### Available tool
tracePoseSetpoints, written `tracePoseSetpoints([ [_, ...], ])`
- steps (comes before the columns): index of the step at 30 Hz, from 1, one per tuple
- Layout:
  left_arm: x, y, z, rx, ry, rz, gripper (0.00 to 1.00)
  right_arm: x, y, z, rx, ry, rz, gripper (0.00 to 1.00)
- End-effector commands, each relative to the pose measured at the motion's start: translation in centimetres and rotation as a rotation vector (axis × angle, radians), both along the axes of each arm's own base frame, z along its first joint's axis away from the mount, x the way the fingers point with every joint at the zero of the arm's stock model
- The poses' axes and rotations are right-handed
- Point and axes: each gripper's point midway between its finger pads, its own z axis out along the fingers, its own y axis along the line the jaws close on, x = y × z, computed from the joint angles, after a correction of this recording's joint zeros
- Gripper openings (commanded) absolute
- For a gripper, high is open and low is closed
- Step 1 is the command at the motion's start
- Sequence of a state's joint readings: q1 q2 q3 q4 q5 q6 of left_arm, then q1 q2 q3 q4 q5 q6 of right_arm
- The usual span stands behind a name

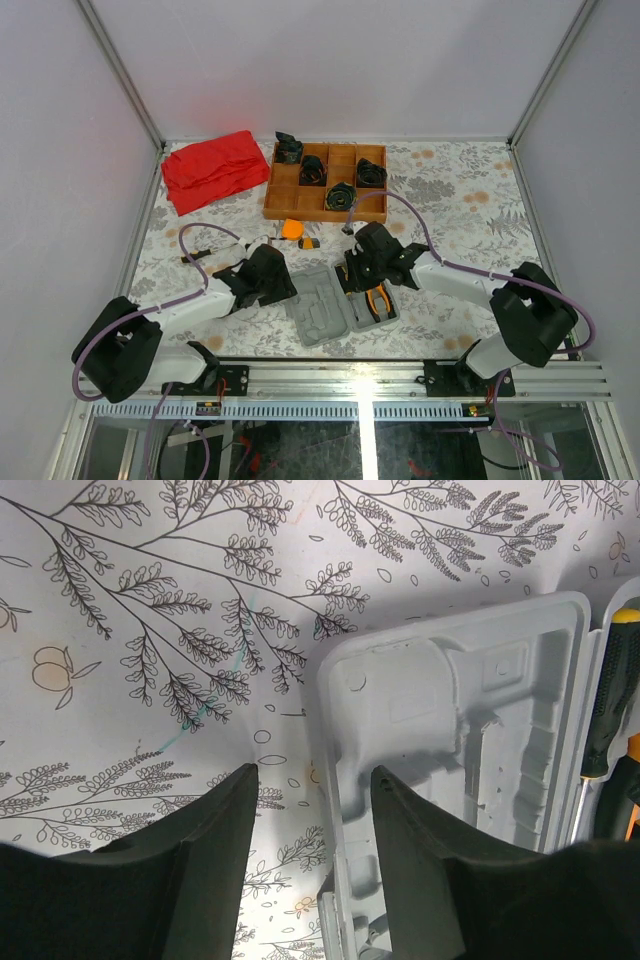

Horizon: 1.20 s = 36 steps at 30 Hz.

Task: Sort the tools into containers
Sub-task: Adjust the screwdriver in the storage box.

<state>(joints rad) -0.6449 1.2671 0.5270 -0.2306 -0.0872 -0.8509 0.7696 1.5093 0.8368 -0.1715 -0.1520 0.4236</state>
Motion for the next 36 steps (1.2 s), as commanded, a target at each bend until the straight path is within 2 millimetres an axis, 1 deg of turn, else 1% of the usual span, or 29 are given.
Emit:
tracePoseSetpoints([
  [1,1.7,-0.7,1.0,-0.021,-0.062,-0.003,0.47,0.8,1.7,1.2,0.036,-0.035,0.027,0.16],
  [6,1.5,-0.9,0.6,-0.026,-0.049,-0.011,0.46,1.1,2.0,1.0,0.021,-0.035,0.036,0.15],
  [12,1.3,-0.8,0.4,-0.027,-0.042,-0.013,0.45,1.4,1.8,0.3,-0.028,-0.030,0.040,0.15],
  [28,1.1,-1.1,0.2,-0.035,-0.030,-0.027,0.44,0.8,0.8,-1.5,-0.169,-0.009,0.040,0.16],
  [29,1.1,-1.1,0.2,-0.036,-0.032,-0.028,0.44,0.6,0.6,-1.5,-0.185,-0.005,0.040,0.16],
  [30,1.1,-1.1,0.2,-0.037,-0.031,-0.028,0.44,0.3,0.3,-2.4,-0.219,0.020,0.040,0.17],
  [36,1.0,-1.4,0.1,-0.047,-0.025,-0.037,0.44,-1.2,-0.8,-4.0,-0.353,0.104,0.034,0.21],
])
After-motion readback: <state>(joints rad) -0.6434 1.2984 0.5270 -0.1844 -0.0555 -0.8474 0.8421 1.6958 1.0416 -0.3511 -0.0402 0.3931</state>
